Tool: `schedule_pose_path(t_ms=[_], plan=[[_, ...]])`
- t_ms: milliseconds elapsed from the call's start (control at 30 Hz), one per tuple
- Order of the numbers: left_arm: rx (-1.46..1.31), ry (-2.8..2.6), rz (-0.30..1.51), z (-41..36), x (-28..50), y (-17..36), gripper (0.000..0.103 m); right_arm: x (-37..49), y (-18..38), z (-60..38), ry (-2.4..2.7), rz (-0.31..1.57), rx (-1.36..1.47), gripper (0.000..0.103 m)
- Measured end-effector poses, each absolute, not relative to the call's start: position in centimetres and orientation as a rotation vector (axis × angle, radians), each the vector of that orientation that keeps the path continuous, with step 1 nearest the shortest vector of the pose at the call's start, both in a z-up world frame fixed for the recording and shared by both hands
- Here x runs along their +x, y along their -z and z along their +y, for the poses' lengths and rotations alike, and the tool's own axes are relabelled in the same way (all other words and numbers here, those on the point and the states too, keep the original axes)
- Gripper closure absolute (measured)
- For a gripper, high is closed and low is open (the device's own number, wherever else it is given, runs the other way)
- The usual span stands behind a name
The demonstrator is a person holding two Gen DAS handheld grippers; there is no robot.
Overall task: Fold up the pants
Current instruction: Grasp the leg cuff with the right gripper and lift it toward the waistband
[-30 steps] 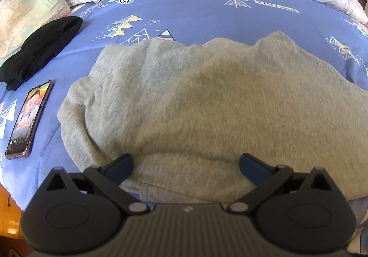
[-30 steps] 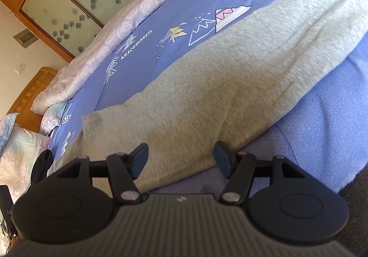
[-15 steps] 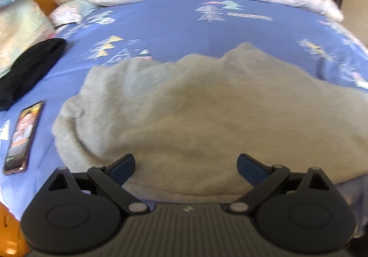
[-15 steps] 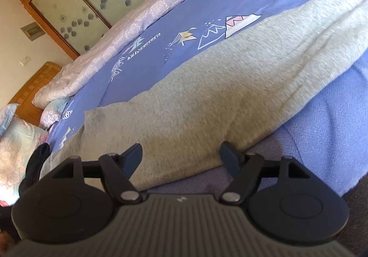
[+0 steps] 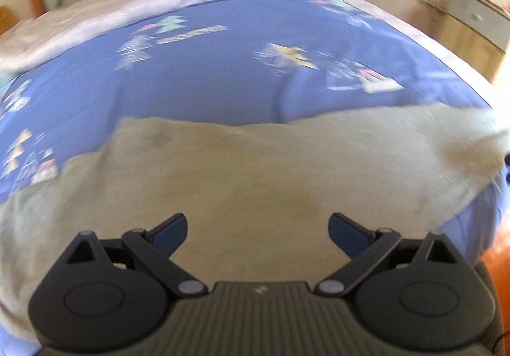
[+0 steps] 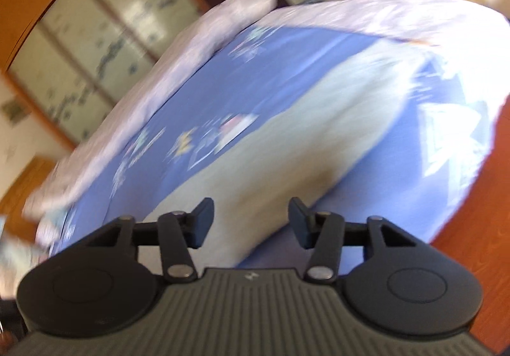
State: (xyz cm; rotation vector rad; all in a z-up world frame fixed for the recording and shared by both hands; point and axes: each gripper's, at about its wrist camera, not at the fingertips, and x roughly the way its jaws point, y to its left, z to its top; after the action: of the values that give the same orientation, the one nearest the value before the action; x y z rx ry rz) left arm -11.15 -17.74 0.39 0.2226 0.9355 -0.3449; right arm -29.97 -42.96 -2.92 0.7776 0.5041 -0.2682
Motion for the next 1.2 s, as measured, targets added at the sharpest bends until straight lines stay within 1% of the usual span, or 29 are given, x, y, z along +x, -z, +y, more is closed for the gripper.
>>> schedule_pose_path(t_ms=[67, 400, 567, 767, 833, 867, 900, 933, 967, 1000, 1100, 1200], plan=[[0.261, 0.377, 0.940, -19.1, -11.4, 0.1, 0.005, -30.8, 3.3, -44.8, 0.322, 0.472, 0.809, 0.056], [0.225, 0.411, 0.939, -20.1, -12.2, 0.1, 0.003, -32.9, 5.9, -51.8, 0.459, 0.318, 0.903, 0.054], [0.218, 0.410, 0.926, -20.4, -12.2, -0.3, 0.002, -31.8, 7.0, -53.4, 0.439, 0.328, 0.920, 0.054], [0.222, 0.405, 0.940, -20.6, -11.8, 0.0, 0.002, -30.5, 8.2, -56.0, 0.364, 0.273, 1.065, 0.054], [0.220, 0.402, 0.946, -20.6, -11.7, 0.1, 0.002, -29.4, 8.2, -56.6, 0.335, 0.288, 1.093, 0.055], [0.218, 0.401, 0.949, -20.6, -11.6, 0.1, 0.002, -28.9, 8.3, -56.7, 0.332, 0.298, 1.100, 0.057], [0.215, 0.399, 0.952, -20.6, -11.5, 0.1, 0.002, -28.4, 8.4, -56.8, 0.333, 0.301, 1.105, 0.065], [0.208, 0.399, 0.952, -20.5, -11.5, 0.0, 0.002, -28.0, 8.3, -56.7, 0.350, 0.315, 1.096, 0.070], [0.199, 0.399, 0.950, -20.4, -11.4, -0.1, 0.002, -27.6, 8.0, -56.5, 0.355, 0.330, 1.082, 0.080], [0.184, 0.400, 0.946, -20.2, -11.3, -0.4, 0.002, -27.4, 7.7, -56.1, 0.354, 0.332, 1.073, 0.084], [0.112, 0.395, 0.932, -19.0, -10.6, -1.6, 0.002, -27.5, 5.9, -54.0, 0.341, 0.307, 1.013, 0.087], [0.018, 0.386, 0.925, -17.4, -9.6, -2.7, 0.002, -26.6, 2.5, -49.5, 0.298, 0.290, 0.824, 0.087]])
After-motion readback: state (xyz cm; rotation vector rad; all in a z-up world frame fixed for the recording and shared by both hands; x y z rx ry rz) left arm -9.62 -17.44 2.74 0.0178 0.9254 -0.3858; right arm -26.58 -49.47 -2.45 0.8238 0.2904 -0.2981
